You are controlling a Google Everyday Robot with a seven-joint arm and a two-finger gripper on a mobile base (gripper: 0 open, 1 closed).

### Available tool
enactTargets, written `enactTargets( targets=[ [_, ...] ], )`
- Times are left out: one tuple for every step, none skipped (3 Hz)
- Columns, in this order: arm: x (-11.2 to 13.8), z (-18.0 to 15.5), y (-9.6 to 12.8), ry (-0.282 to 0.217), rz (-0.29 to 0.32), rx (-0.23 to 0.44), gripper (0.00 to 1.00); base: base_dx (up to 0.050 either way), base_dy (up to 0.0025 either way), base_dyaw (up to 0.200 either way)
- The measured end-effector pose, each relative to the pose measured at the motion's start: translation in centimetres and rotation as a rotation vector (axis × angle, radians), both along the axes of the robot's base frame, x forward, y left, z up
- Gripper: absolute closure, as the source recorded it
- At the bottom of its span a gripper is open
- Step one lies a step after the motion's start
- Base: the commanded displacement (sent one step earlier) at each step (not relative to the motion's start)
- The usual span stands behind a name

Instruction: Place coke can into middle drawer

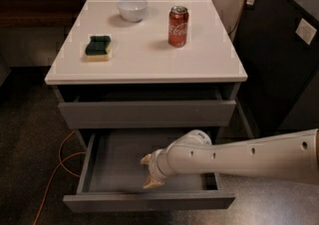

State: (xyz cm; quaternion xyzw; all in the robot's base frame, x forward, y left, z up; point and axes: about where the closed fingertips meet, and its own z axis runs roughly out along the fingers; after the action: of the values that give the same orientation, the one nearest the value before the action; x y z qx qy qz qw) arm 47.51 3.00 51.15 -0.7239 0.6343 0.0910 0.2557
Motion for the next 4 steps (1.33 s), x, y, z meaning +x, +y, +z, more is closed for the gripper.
enactTargets(
  targets=[
    [0.5,2.6,0.3,-0.019,-0.008,0.033,0.00,0.000,0.00000,0.000],
    [2.1,7.0,-1.1,-0.054,0.018,0.113,0.00,0.000,0.00000,0.000],
    [2.1,6.9,-1.0,-0.053,0.020,0.113,0.00,0.000,0.00000,0.000],
    [2.3,7.7,-1.8,-0.036,-0.002,0.146,0.00,0.000,0.00000,0.000]
  ],
)
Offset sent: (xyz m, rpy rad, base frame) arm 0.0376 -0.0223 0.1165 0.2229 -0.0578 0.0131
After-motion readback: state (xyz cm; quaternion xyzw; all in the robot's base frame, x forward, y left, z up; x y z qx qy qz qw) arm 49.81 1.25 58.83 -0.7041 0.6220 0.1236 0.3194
